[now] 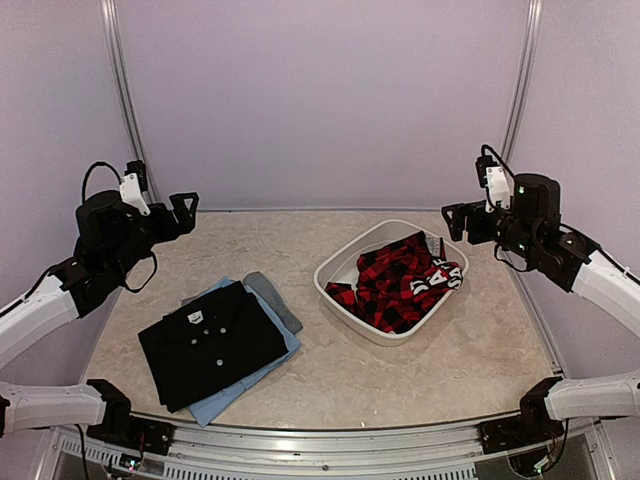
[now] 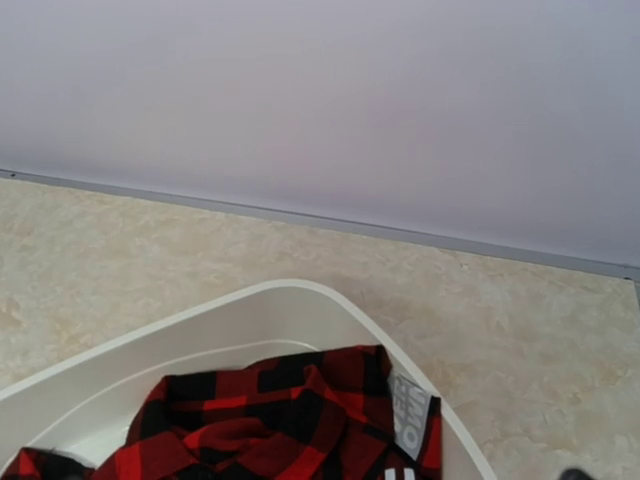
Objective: Fold and stack the long sleeve shirts
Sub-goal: Move the square-folded shirt to the corner of the board.
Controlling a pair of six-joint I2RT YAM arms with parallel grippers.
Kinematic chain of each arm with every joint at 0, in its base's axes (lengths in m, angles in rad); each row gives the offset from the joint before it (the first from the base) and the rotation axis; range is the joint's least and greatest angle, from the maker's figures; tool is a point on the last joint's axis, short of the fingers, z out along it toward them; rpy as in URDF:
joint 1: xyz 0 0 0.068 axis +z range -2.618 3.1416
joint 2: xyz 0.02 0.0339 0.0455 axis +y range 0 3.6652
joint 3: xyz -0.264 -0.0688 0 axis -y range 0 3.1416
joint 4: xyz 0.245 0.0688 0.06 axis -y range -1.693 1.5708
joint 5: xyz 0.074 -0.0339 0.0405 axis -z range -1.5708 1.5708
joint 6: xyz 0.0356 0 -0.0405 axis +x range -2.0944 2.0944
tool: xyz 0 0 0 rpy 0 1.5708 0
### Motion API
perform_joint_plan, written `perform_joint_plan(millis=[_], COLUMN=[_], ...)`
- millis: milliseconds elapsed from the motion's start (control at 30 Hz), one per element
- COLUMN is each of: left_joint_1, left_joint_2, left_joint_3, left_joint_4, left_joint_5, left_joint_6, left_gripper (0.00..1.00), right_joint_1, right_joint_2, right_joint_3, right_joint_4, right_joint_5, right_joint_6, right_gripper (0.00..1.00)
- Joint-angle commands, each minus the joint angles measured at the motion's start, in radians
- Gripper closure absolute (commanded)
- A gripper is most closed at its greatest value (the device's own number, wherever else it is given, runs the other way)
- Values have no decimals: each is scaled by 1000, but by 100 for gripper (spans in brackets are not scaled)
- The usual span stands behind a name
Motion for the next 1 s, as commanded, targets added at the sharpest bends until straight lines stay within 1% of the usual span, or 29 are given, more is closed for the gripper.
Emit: perform_joint_plan(millis=[0,333,433,467,533,633,767,900,967], left_joint_1=[-8,-22,-45,-65,-144,-326,-460,-588,-669], left_joint_2=[3,6,24,33,57,92,153,223,283], left_joint_3=[32,44,83,98,114,114,108,107,124], left_joint_4=[-13,-35,-93,-135,-189,-281,-442,-585,-649], left_joint_5=[-12,-24,-41,-62,-138,-242,-150,-87,-92], left_joint_6=[18,21,26,33,71,142,109,-6,-77], left_gripper=[1,1,1,1,1,1,1,1,1], right_joint_1=[-1,-2,-2,-1,-1,-2,-2,-2,-2], right_joint_2=[-7,-7,-7,-7,-7,-8,-4,5,10], right_joint_3=[-18,-11,7,13,17,13,11,3,-4], right_joint_4=[15,-14,-48,-59,-72,-79,-94,-95,-88], right_joint_5=[-3,-19,-28,-33,-59,-97,-103,-116,-132], right_joint_6=[9,7,1,-1,-5,-12,-13,-8,-1], right_gripper=[1,1,0,0,0,1,1,1,1])
